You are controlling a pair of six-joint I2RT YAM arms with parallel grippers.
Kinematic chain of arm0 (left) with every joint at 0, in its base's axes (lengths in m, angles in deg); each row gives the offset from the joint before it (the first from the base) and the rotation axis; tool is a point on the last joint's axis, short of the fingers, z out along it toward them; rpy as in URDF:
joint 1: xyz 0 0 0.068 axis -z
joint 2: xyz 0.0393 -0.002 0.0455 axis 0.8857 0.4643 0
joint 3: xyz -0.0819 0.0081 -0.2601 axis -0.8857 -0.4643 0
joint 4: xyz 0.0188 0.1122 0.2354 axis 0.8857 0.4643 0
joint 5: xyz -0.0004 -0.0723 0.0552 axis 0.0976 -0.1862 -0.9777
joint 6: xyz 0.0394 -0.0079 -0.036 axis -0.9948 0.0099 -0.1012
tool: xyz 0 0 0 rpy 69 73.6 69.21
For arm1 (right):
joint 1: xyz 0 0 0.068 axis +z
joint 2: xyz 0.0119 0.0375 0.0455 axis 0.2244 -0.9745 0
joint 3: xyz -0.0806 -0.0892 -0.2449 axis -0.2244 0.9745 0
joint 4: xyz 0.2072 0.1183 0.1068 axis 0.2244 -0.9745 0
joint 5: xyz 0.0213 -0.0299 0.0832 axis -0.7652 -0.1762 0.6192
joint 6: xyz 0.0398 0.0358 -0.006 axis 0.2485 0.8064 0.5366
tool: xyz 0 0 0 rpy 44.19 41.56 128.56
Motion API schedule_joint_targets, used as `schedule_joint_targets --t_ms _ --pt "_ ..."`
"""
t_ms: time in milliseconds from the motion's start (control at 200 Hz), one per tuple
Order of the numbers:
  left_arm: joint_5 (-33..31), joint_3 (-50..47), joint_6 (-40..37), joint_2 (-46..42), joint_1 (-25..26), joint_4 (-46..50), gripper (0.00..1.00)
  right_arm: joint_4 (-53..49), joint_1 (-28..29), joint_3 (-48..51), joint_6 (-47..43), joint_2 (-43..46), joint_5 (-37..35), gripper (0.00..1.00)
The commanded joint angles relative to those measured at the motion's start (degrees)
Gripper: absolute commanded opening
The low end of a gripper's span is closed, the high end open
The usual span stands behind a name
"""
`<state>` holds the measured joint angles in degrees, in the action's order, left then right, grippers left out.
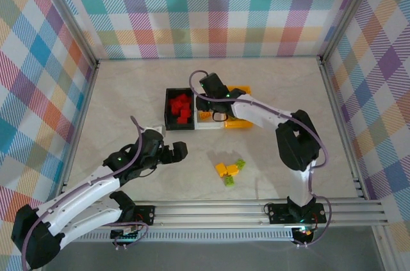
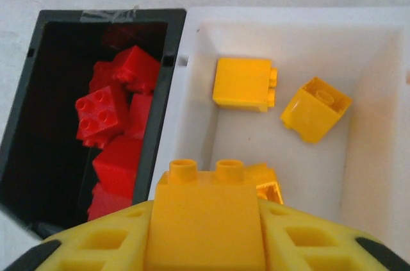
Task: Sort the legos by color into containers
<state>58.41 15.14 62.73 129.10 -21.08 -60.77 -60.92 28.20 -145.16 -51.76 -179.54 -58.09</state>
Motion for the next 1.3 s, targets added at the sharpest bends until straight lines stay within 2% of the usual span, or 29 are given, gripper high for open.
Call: schedule_joint_targets --t_ms 0,50,115,220,415,560,670,785,955,1075,1210,1295 --pt "0.3 2.0 -1.8 2.2 2.9 -2.0 1.00 -2.2 -1.3 -4.5 0.3 -0.6 1.8 0.57" --pt "0.2 2.7 -2.4 3.5 4.5 -2.8 1.00 -1.8 -1.5 -4.7 0.3 0.1 2.6 0.66" --pt "-0.1 3.8 -3.0 5.7 6.6 -3.7 1.00 -0.8 -1.5 -3.6 -0.3 2.4 2.7 0.71" --pt "-0.5 6.0 -3.8 10.5 10.4 -5.5 1.00 1.1 -1.5 2.2 0.0 8.7 2.3 0.74" --pt "-0.6 10.6 -6.8 22.4 19.2 -12.0 0.99 5.8 -1.5 20.8 2.1 24.8 2.7 0.76" --pt "0.4 15.6 -10.3 32.8 24.0 -12.9 0.94 6.9 -1.5 32.9 4.0 35.1 2.4 0.77" --pt "1.9 17.7 -10.4 39.3 24.7 -13.7 0.88 6.3 -1.5 39.0 5.2 40.8 1.8 0.78" --pt "0.4 18.3 -9.0 43.2 24.7 -14.0 0.80 5.7 -1.5 43.5 5.9 45.4 0.4 0.78" --pt "-4.5 17.1 -7.0 43.4 24.0 -11.0 0.69 4.9 -1.5 46.4 6.4 49.5 -0.7 0.78" --pt "-6.5 15.0 -5.8 42.0 21.4 -9.3 0.63 4.9 -1.5 47.0 6.6 50.8 -1.3 0.78" --pt "-7.2 12.9 -5.8 38.6 18.2 -8.9 0.63 4.8 -1.6 47.4 6.8 51.0 -1.4 0.78" --pt "-6.5 13.4 -6.5 36.3 17.8 -9.0 0.70 4.8 -1.5 47.9 7.0 51.4 -1.6 0.78"
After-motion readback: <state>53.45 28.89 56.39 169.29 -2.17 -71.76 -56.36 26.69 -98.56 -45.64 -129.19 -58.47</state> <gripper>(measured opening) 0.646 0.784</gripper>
